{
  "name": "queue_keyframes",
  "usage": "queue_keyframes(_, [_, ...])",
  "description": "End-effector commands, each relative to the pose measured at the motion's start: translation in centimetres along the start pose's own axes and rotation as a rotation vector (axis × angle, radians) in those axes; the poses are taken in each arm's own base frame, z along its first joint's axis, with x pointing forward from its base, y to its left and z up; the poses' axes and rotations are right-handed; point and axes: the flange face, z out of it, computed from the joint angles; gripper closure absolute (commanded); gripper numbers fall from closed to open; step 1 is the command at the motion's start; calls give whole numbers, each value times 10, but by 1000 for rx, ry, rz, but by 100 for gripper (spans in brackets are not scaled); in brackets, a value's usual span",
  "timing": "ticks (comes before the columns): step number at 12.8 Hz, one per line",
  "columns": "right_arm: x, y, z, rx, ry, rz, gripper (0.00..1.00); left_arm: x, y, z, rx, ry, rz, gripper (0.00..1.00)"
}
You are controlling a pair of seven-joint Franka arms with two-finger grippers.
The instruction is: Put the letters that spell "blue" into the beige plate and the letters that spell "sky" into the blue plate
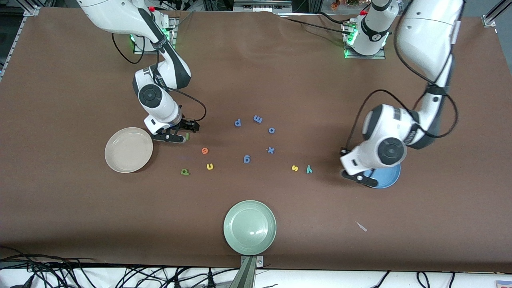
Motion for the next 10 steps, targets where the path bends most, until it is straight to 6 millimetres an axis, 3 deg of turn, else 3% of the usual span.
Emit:
queue_keyframes(1, [8,-4,5,9,5,0,5,-4,-22,9,42,-19,107,1])
queue_keyframes(3, [10,-7,6,9,5,-4,8,0,7,2,45,-16,136,0])
queue_keyframes(6, [13,-9,7,10,6,-8,23,18,97,-29,40,48,268,0])
queue_keyframes(8, [15,-10,6,10,8,-16,30,22,119,-29,49,56,314,0])
queue_keyframes(9, [15,-11,6,11,8,-31,37,27,118,-18,41,49,313,0])
queue_keyframes(10, [15,-11,6,11,8,-34,43,35,112,-21,44,65,304,0])
